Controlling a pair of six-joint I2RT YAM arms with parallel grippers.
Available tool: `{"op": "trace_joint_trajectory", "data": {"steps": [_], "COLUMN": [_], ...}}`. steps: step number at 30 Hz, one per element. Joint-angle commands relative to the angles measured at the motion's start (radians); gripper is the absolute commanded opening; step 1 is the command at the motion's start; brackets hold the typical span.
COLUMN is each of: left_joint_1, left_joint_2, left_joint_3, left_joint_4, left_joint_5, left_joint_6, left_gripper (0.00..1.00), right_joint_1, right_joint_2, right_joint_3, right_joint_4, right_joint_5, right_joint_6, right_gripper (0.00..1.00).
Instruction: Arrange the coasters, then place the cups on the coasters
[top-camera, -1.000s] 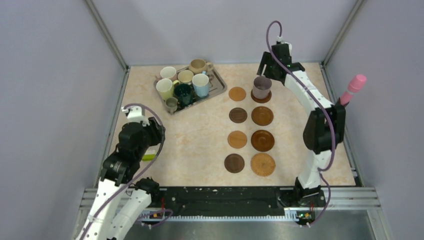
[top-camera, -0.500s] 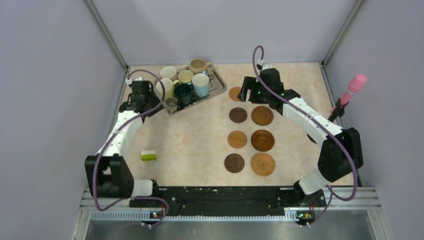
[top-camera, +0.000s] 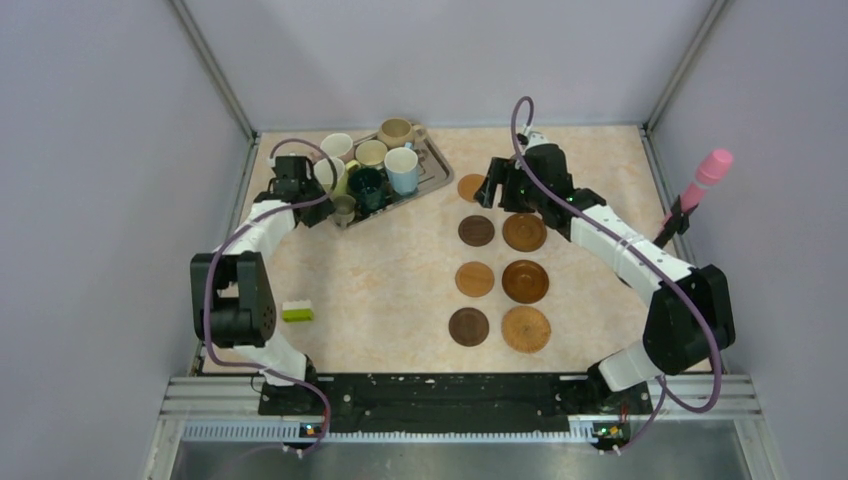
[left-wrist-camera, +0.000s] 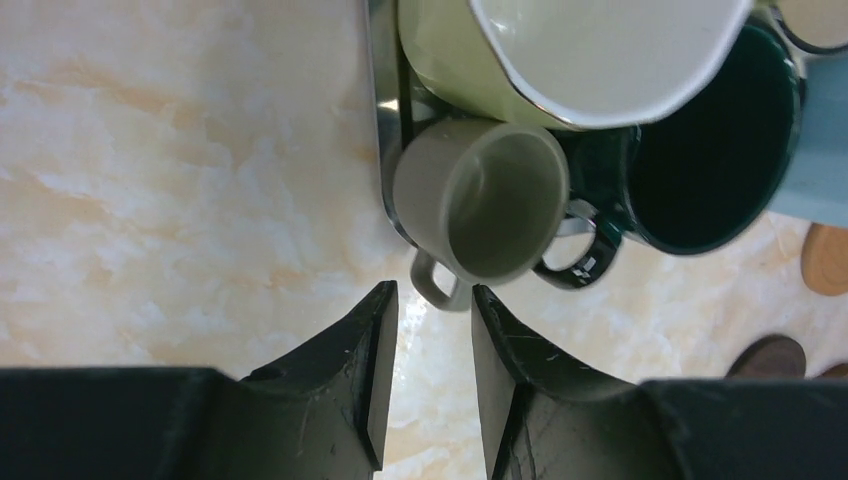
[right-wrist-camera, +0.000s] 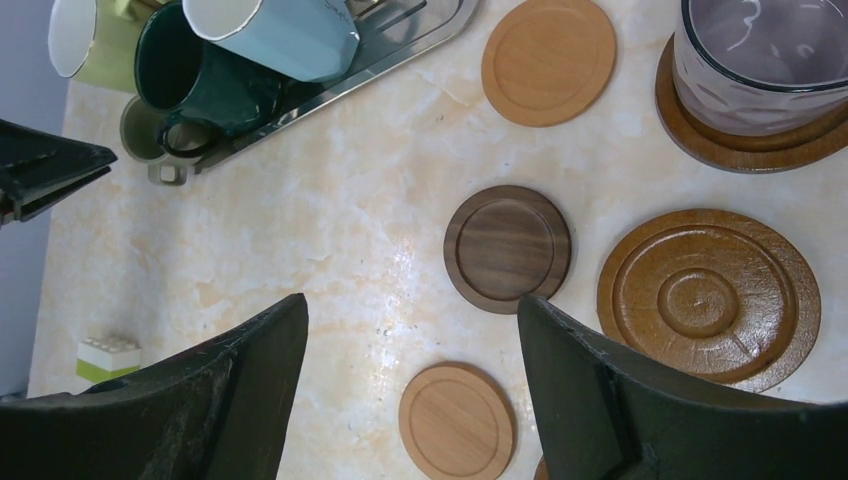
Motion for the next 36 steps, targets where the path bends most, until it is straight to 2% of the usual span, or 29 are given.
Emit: {"op": "trace_joint_trajectory", "data": {"steps": [1, 14, 19, 24, 29, 36], "left_joint_1": [0.036, 0.046, 0.045, 0.046, 0.045, 0.045], "left_joint_2": [0.049, 0.114, 0.141, 0.166, 0.152, 0.012], "left_joint_3": [0.048, 0.061, 0.061, 0.073, 0.094, 0.104], "left_joint_4": [0.1, 0.174, 0.174, 0.153, 0.063, -0.064], "left_joint_5": [0.033, 0.104, 0.089, 0.076, 0.006, -0.101], "left_joint_6": [-0.003, 0.016, 0.01, 0.006, 0.017, 0.037], "left_gripper": [0.39, 0.38, 0.38, 0.34, 0.19, 0.02], "right_joint_1": [-0.001, -0.001, -0.001, -0.002, -0.003, -0.001], "right_joint_2": [-0.054, -0.059, -0.058, -0.065, -0.084, -0.102], "right_joint_3": [-0.013, -0.058, -0.048, -0.048, -0.055, -0.06], "right_joint_4": [0.061, 0.085, 0.078, 0.071, 0.068, 0.049], "right_joint_5": [-0.014, 0.001, 0.013, 0.017, 0.02, 0.005], "right_joint_6": [0.002, -0.002, -0.013, -0.016, -0.012, -0.001], "right_gripper": [0.76, 0.76, 0.76, 0.76, 0.76, 0.76]}}
